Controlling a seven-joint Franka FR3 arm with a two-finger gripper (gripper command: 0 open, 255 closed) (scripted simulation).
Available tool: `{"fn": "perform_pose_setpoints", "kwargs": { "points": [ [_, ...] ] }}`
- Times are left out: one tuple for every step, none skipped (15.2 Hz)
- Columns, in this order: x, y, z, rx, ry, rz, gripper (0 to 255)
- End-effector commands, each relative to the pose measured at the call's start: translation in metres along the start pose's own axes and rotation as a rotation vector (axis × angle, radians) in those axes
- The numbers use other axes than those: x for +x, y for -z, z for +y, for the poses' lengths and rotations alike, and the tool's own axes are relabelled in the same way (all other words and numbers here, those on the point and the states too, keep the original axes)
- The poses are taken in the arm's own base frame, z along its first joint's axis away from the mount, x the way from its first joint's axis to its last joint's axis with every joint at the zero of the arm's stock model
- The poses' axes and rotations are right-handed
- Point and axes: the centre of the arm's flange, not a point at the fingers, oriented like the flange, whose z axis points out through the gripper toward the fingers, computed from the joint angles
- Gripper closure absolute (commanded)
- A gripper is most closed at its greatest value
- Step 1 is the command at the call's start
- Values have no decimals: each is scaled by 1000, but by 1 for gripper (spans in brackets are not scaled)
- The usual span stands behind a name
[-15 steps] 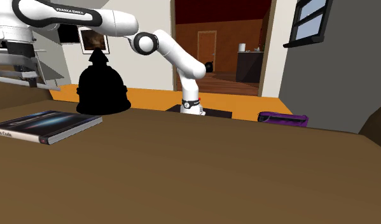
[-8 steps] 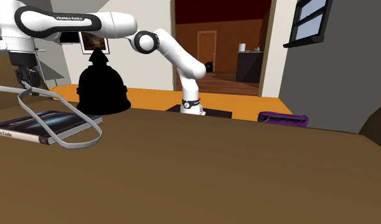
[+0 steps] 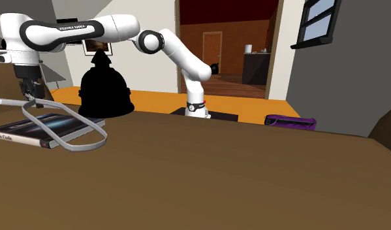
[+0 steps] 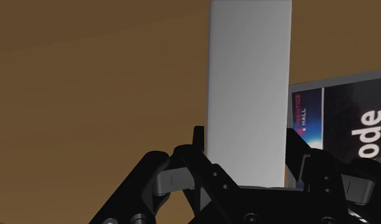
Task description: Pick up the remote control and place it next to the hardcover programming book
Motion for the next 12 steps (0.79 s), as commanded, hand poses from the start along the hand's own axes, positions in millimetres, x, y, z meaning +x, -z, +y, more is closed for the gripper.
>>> {"fn": "perform_pose_setpoints", "kwargs": {
  "points": [
    [-1, -11, 1, -1, 0, 1, 255],
    [-1, -16, 1, -1, 0, 1, 255],
    [-1, -20, 1, -1, 0, 1, 255],
    [-1, -20, 1, -1, 0, 1, 255],
    [-1, -20, 1, -1, 0, 1, 255],
    [-1, -20, 1, -1, 0, 1, 255],
    [-1, -20, 1, -1, 0, 1, 255],
    [-1, -20, 1, -1, 0, 1, 255],
    [-1, -20, 1, -1, 0, 1, 255],
    [-1, -20, 1, -1, 0, 1, 255],
    [-1, -20, 1, -1, 0, 1, 255],
    [-1, -20, 1, -1, 0, 1, 0]
  ]
}}
